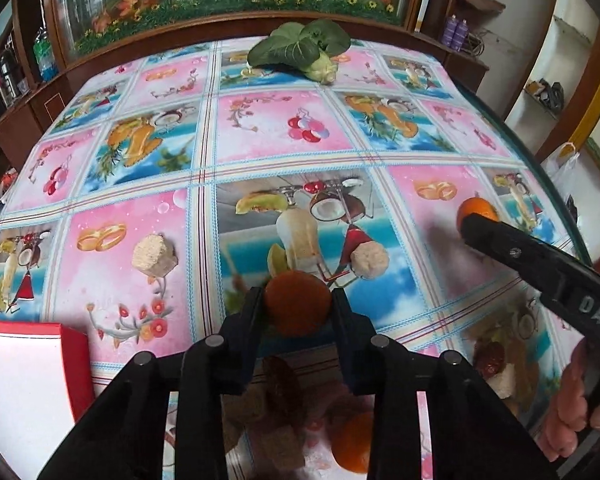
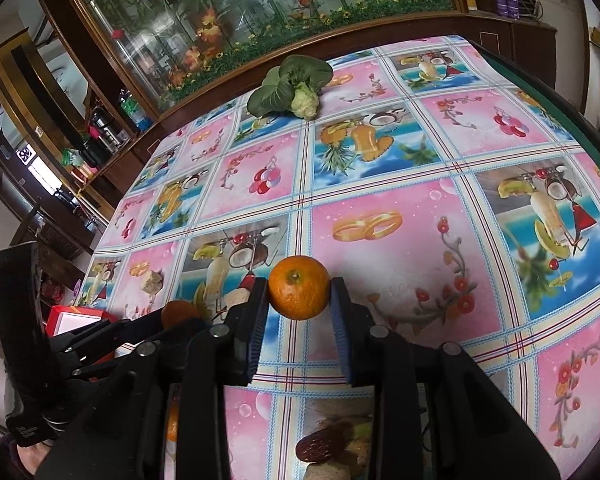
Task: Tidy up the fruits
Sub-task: 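Carry both held oranges over the red-rimmed white tray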
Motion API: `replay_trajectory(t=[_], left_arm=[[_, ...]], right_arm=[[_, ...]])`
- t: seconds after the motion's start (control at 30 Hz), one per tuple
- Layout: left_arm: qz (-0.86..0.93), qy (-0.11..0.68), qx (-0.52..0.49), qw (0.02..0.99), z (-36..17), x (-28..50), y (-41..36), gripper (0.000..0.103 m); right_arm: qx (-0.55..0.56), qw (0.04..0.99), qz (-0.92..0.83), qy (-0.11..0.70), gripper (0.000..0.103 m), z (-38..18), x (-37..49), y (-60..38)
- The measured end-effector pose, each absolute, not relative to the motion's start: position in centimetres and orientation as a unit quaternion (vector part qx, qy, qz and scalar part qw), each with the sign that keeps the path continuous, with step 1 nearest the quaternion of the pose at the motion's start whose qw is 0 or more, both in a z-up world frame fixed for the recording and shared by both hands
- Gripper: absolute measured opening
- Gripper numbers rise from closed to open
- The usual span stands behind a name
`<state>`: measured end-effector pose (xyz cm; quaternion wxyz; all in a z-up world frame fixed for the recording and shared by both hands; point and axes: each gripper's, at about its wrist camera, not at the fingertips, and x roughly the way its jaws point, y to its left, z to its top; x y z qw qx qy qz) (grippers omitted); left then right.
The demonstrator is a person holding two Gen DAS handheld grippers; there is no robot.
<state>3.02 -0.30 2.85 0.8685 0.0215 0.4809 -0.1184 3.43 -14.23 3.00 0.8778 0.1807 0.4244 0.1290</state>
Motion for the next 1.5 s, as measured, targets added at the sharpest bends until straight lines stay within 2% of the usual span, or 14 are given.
replay_trajectory(t=[0.23,0.47,0.73,0.97,1.4,1.5], left_arm=[[-0.106,0.423,-0.002,0.9,7.4,-2.1,2.7,0.033],[-0.012,0.362,-0.018,0.932,11.2,-9.8,11.3,0.033],[0.065,0.379,-0.046,0.922,8.9,-14.1,18.4,0.033],[0.095,0.4,-0.055,0.91,6.4,-15.7,21.3,0.033],[0.122,0.427,-0.045,0.895,3.9,-17.3,23.8,0.034],[0.13,0.43,-0.048,0.892,4.0,-17.6,23.9,0.043]], right_arm=[[0.163,0.891,0.145,0.398,0.033,3.4,3.0,-13.5],[0.141,0.908,0.17,0.357,0.033,4.4,1.4,-11.5],[0.131,0.872,0.307,0.359,0.033,6.0,-4.6,-2.4],[0.054,0.818,0.421,0.389,0.033,6.2,-9.9,8.8],[-0.003,0.785,0.429,0.447,0.034,2.7,-11.5,14.7],[-0.012,0.789,0.421,0.448,0.034,2.7,-12.4,14.9]])
